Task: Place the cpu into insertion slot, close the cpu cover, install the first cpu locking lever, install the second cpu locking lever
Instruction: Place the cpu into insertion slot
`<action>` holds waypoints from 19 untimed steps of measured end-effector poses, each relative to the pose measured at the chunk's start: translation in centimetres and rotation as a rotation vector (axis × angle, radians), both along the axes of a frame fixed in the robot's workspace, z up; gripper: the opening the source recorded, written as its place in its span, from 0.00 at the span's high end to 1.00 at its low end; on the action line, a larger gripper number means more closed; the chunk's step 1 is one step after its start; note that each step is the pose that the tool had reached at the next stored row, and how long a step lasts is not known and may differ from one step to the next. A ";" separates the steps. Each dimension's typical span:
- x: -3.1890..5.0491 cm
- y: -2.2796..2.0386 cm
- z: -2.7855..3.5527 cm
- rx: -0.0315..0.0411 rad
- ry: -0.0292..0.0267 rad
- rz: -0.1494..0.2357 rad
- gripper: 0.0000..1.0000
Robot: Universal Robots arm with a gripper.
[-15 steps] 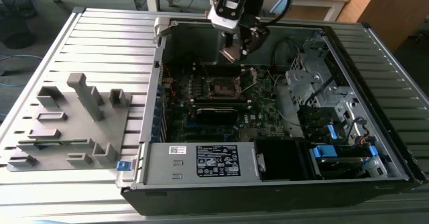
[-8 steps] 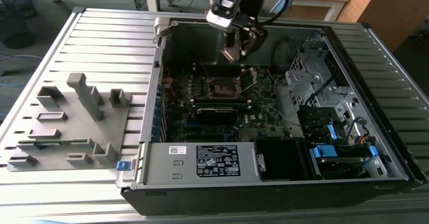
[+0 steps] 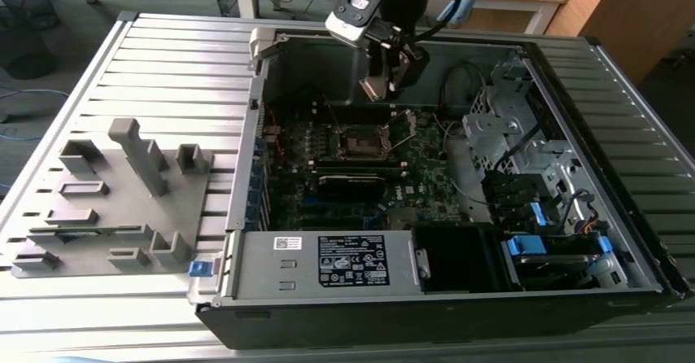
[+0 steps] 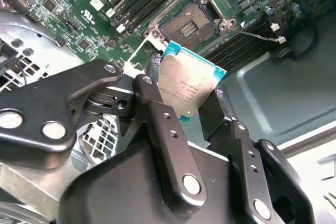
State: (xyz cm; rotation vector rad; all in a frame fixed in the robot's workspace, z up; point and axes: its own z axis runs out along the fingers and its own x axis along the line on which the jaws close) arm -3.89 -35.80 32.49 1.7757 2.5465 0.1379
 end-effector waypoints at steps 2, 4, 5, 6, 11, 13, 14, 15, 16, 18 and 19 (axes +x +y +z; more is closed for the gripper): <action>0.00 0.00 0.00 -0.0001 -0.0001 -0.001 0.46; 0.00 0.00 0.00 0.0000 -0.0001 -0.003 0.46; 0.00 0.01 -0.01 -0.0001 -0.0002 -0.014 0.46; 0.00 0.01 -0.02 0.0000 -0.0001 -0.032 0.46; 0.00 0.00 -0.04 0.0000 -0.0001 -0.123 0.46; 0.00 0.00 -0.05 -0.0001 -0.0001 -0.159 0.46; 0.00 0.00 -0.05 0.0000 -0.0001 -0.179 0.46; 0.00 0.00 -0.06 -0.0001 -0.0001 -0.197 0.46; 0.00 0.00 -0.06 0.0000 -0.0001 -0.215 0.46; 0.00 0.00 -0.07 0.0001 0.0000 -0.240 0.46; 0.00 0.00 -0.06 0.0000 0.0000 -0.240 0.46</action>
